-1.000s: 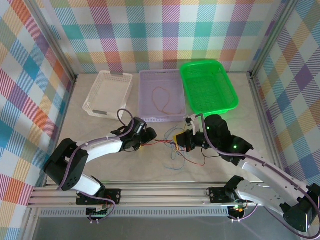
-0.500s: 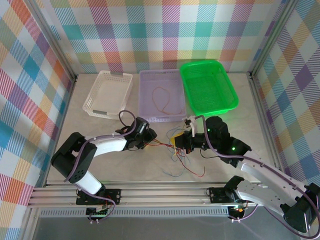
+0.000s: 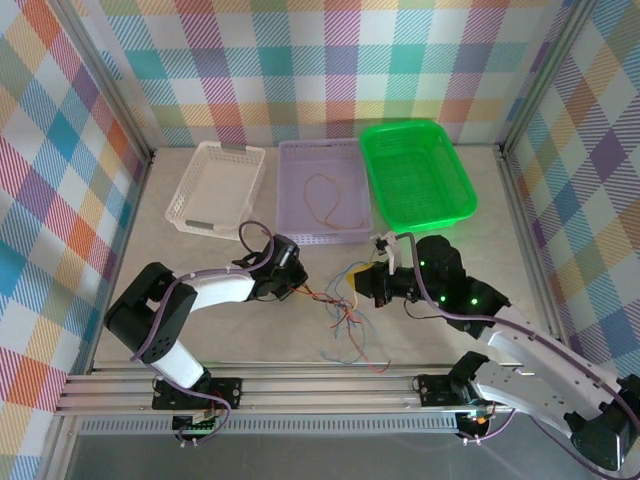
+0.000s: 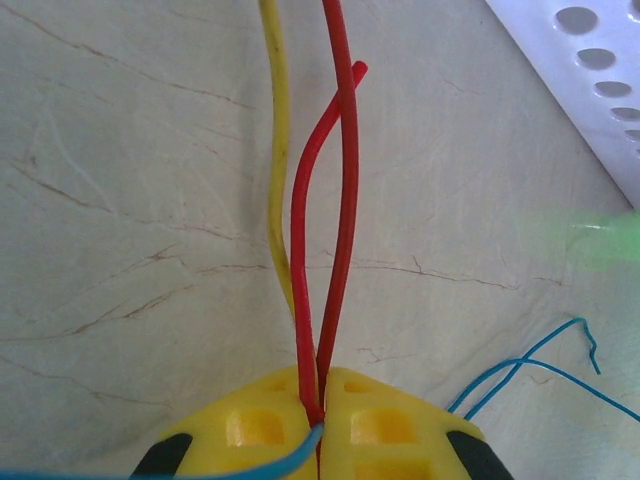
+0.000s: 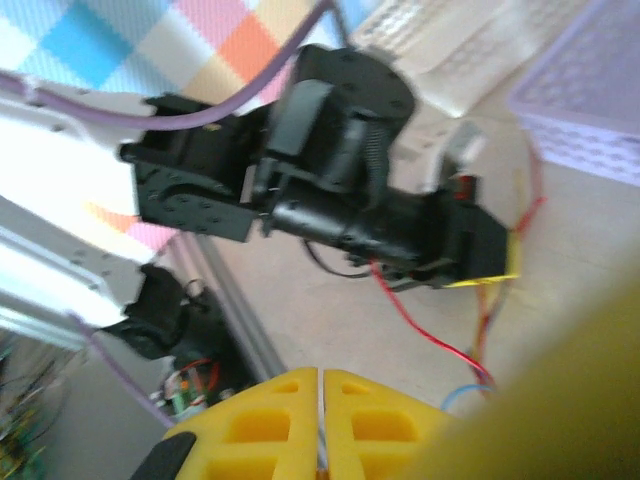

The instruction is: Untangle the cables

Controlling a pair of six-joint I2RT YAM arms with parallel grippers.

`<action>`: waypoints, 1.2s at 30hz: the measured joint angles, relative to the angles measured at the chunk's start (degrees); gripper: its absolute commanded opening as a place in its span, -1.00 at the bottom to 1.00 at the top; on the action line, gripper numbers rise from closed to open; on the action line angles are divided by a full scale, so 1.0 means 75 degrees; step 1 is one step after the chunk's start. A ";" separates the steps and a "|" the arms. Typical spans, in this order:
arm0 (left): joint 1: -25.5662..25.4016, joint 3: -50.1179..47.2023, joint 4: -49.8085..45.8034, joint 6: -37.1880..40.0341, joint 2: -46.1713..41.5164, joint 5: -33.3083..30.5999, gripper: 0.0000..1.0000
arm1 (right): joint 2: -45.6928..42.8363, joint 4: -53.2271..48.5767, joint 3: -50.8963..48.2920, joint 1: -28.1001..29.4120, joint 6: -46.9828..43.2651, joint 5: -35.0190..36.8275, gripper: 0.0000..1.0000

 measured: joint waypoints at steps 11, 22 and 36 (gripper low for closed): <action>0.0711 -0.0577 -0.0423 0.0487 -0.1355 0.0122 -1.00 | -0.0577 -0.2471 0.1737 -0.0886 -0.0498 0.2285 -1.00; 0.1384 -0.0854 -0.0577 0.1075 -0.2943 0.0699 -1.00 | -0.0102 -0.3914 0.2970 -0.1661 -0.0927 0.2457 -1.00; 0.1775 -0.0938 -0.1999 0.1317 -0.3617 0.0248 -1.00 | 0.0539 -0.2786 0.2052 -0.2034 -0.1224 -0.0125 0.02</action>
